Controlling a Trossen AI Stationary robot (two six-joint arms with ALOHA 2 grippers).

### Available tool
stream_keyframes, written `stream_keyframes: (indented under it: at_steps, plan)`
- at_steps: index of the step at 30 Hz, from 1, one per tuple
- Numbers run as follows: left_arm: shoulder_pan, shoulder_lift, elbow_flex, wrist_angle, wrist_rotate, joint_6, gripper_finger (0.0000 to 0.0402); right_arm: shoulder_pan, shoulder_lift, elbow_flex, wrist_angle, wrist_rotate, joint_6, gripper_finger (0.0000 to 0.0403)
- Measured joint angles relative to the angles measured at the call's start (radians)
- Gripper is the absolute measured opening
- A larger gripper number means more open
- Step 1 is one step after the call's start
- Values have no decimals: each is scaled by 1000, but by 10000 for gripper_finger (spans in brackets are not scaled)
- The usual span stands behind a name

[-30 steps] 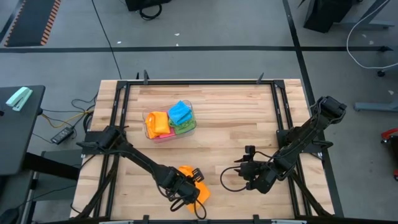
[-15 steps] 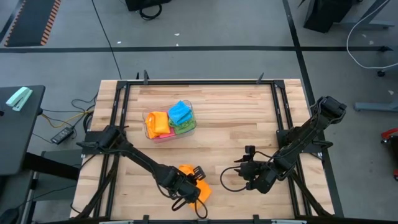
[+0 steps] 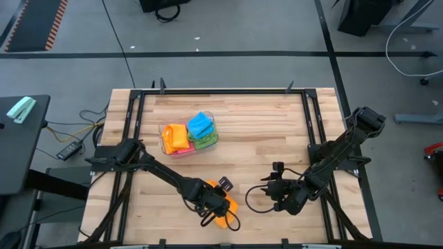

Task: Fold microfiber towels
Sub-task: Fold the yellow microfiber towel

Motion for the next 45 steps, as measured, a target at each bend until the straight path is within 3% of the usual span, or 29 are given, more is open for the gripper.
stream_keyframes:
  at_steps: [8, 14, 16, 22, 30, 38, 45]
  plan:
    - [6, -3, 0, 23, -10, -21, 148, 1, 0, -21, 10, 0, 23, 166]
    - [-28, -15, 69, -40, -174, -26, 164, 1, 0, -21, 12, -1, 23, 166]
    - [-41, -18, 99, -80, -180, -51, 164, 1, 0, -21, 35, -1, 22, 166]
    - [-72, -21, 153, -154, -57, -178, 149, 0, 51, -21, 227, -1, -65, 166]
    - [-82, -21, 148, -378, -46, -407, 112, -14, 202, -21, 539, -55, -212, 166]
    - [-42, -18, 47, -284, -18, -399, 71, -49, 220, -20, 745, -164, -308, 166]
    - [-7, -19, 8, -193, -22, -388, 42, -56, 247, -20, 836, -184, -347, 166]
